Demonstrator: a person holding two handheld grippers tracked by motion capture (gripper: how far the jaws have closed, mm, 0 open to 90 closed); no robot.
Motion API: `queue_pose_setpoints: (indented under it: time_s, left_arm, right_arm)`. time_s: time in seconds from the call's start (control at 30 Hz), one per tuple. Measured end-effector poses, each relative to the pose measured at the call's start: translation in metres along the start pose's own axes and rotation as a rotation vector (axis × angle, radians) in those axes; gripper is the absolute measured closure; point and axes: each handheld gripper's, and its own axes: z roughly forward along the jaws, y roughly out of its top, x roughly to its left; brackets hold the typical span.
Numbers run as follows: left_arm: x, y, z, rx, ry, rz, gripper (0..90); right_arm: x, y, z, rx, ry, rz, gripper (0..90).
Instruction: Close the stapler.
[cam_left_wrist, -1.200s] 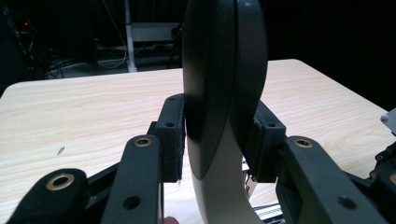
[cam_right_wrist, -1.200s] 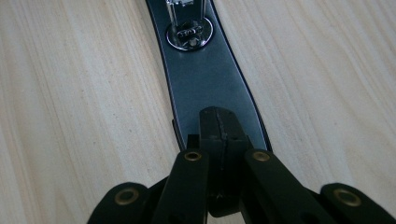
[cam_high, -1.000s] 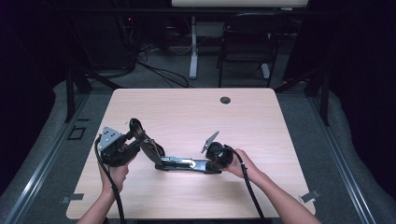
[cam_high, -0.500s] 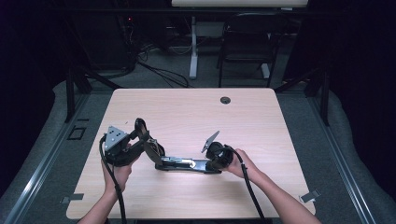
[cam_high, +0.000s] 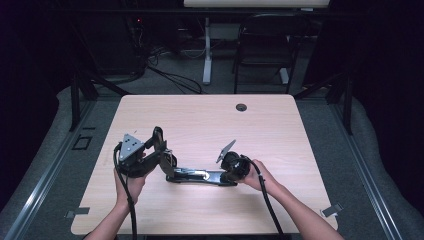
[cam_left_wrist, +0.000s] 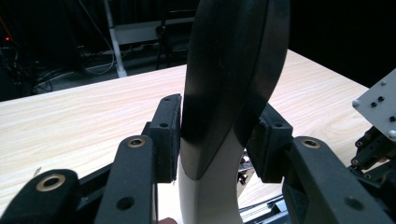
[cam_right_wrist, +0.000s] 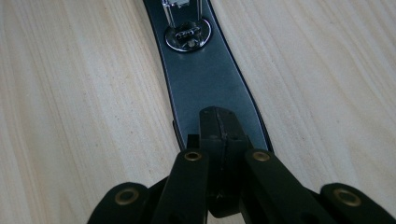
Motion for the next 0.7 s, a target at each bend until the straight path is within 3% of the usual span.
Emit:
queue_pose_setpoints:
  time_s: [0.7]
  left_arm:
    - [-0.017,0.003,0.01,0.017,-0.025,0.064,56.7]
  right_arm:
    - [-0.003,-0.002,0.0,-0.011,0.015,0.023,90.0]
